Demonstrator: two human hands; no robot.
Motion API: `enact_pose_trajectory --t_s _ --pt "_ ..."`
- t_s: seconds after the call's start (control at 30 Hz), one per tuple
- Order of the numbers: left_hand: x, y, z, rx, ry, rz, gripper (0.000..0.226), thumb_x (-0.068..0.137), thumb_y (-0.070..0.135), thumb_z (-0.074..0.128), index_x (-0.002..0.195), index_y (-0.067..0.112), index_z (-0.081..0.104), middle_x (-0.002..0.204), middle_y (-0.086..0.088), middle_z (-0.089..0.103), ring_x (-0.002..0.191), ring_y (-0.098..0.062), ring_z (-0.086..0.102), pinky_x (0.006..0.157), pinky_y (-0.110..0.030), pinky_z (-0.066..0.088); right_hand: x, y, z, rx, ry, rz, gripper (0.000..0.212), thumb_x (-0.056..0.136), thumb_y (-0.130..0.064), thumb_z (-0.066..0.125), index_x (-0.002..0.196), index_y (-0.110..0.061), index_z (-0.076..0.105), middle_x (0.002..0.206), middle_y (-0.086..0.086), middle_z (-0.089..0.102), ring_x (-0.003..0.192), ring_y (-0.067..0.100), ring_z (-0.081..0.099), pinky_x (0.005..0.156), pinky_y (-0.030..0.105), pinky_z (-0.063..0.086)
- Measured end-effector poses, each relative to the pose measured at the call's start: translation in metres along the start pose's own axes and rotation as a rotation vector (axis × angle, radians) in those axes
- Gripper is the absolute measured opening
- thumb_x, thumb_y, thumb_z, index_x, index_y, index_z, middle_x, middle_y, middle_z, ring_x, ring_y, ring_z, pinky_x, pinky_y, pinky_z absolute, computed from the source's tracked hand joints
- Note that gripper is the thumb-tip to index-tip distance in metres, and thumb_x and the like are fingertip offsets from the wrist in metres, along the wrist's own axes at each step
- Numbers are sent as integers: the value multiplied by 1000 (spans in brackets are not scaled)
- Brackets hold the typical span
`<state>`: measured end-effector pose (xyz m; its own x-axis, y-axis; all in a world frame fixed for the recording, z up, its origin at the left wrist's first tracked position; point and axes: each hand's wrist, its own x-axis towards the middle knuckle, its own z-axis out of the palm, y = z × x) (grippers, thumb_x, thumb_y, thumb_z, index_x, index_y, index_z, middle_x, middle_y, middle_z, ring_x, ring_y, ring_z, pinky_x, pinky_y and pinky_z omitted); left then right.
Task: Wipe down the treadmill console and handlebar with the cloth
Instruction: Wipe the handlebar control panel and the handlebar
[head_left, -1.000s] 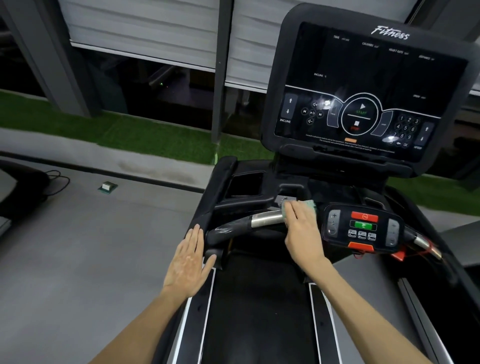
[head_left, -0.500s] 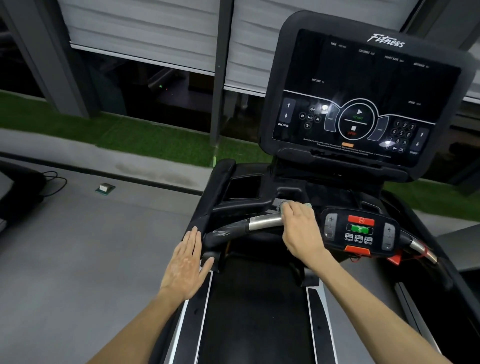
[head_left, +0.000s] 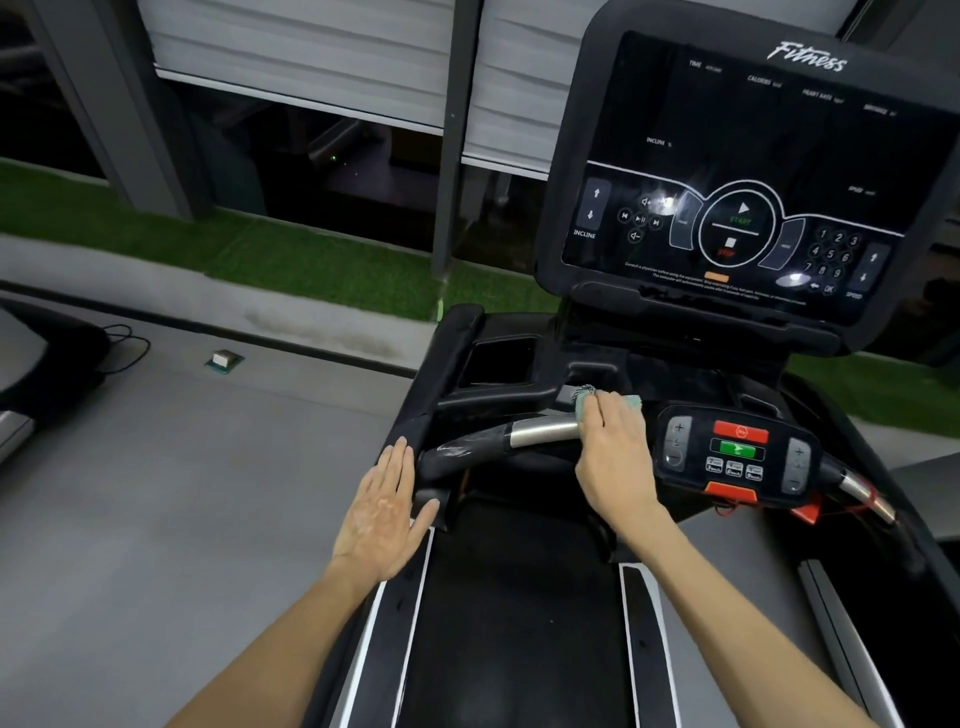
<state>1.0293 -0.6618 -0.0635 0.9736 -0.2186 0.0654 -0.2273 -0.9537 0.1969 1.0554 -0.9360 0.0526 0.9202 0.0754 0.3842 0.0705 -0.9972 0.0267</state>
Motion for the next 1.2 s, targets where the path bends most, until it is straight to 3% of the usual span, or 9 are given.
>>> enact_pose_trajectory --t_s 0.13,0.27,0.37,0.5,0.63,0.73,0.8,1.07,1.2 --pt "-1 -1 1 -7 1 1 79 96 59 11 151 2 5 159 -10 3 148 -20 6 118 -34 9 7 -57 16 13 -141 -227 49 64 -5 36 109 -9 55 100 9 54 94 30 49 93 42 39" --pt "-1 -1 -1 -33 -33 18 81 88 62 -6 150 9 -12 158 -6 -17 146 -15 -14 119 -29 -5 8 -93 36 14 -231 -348 49 70 -3 58 119 -5 55 105 10 59 97 28 54 92 38 42" --pt "-1 -2 -1 -54 -22 21 83 89 61 -3 152 7 -8 159 -6 -14 148 -16 -11 120 -30 -3 5 -69 22 94 -126 -274 51 60 6 54 109 -9 60 95 6 59 90 27 56 87 36 44" --pt "-1 0 -1 -74 -11 21 82 89 61 -3 151 8 -11 158 -5 -17 147 -16 -13 121 -30 -3 -7 -32 9 20 -48 -101 59 68 6 46 126 -3 52 112 11 55 106 31 51 100 43 39" --pt "-1 0 1 -66 -5 12 80 91 60 -1 150 7 -11 158 -7 -15 150 -18 -8 120 -30 -2 -17 -81 32 4 -107 -246 64 71 1 50 136 1 47 132 17 53 126 36 47 112 50 32" --pt "-1 -1 1 -56 -28 17 82 89 61 -4 151 7 -12 159 -7 -18 149 -17 -12 119 -28 -9 -22 -127 54 26 -259 -402 72 75 -16 72 140 -1 45 140 16 49 133 33 42 115 45 28" --pt "-1 0 0 -56 -13 17 83 91 60 0 153 6 -6 162 -9 -11 150 -18 -10 119 -29 -8 -20 -131 60 7 -291 -458 77 69 -24 82 136 -5 50 137 12 53 131 27 46 112 40 34" --pt "-2 3 -3 -98 -21 13 87 87 60 -4 154 5 -8 162 -9 -15 151 -20 -9 119 -28 -8 -18 -88 28 -50 -143 -146 68 69 -1 64 135 -4 49 134 13 52 128 29 47 105 46 38" --pt "-2 2 -1 -106 -9 6 85 89 58 2 154 3 -3 162 -11 -10 152 -21 -5 121 -30 -5 -5 -122 44 -59 -263 -317 64 80 -11 64 139 -4 42 128 13 51 124 33 44 109 44 31"
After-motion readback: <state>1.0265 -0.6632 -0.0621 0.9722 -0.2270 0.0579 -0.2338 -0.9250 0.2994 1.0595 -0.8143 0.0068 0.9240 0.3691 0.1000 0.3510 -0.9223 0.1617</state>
